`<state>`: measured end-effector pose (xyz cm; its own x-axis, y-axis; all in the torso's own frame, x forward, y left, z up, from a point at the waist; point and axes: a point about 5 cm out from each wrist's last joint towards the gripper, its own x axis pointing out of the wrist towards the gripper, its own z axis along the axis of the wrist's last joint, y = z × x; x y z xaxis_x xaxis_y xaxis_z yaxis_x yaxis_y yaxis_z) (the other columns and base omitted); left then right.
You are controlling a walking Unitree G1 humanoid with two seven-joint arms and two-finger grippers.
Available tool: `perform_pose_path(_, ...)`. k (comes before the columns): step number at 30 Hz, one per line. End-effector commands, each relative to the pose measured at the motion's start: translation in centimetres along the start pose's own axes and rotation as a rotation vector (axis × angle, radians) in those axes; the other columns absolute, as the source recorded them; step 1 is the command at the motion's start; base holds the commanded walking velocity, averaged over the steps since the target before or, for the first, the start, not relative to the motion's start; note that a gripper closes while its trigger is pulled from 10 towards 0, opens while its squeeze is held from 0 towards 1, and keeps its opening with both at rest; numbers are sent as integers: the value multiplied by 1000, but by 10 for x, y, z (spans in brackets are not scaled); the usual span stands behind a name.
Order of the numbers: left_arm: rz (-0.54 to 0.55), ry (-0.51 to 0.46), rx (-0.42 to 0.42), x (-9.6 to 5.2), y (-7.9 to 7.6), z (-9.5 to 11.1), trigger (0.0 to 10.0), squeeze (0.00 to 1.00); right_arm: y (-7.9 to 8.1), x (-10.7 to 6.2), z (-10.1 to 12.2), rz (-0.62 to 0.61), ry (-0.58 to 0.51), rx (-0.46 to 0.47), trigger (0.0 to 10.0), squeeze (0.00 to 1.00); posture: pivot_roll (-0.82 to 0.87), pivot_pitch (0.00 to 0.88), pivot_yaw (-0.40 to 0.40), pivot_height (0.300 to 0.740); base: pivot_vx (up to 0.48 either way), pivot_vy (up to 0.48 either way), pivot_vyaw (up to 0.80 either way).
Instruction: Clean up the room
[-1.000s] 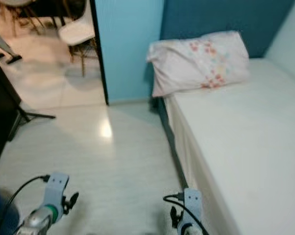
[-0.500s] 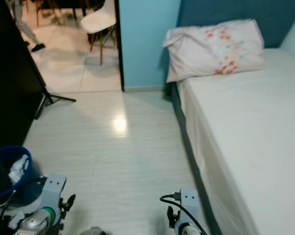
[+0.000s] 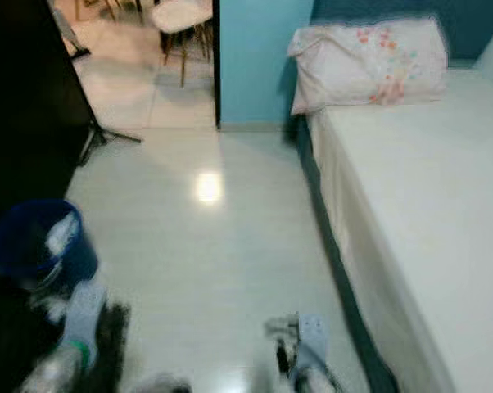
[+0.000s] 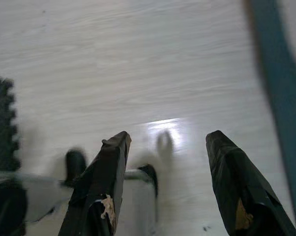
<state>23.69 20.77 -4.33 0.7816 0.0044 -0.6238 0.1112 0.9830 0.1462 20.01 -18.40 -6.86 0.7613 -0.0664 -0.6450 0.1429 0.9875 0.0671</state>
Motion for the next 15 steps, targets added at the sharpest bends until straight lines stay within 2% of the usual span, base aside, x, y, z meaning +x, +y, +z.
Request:
perform_pose_path(1, 3, 10, -4, 1, 2, 1, 10000, 0, -1, -3, -8, -12, 28, 31, 10000, 0, 63, 16, 30, 706, 0, 0, -800)
perform_pose_path(15, -1, 12, 6, 1, 1, 2, 10000, 0, 0, -3, -8, -14, 26, 36, 10000, 0, 60, 17, 35, 706, 0, 0, -800)
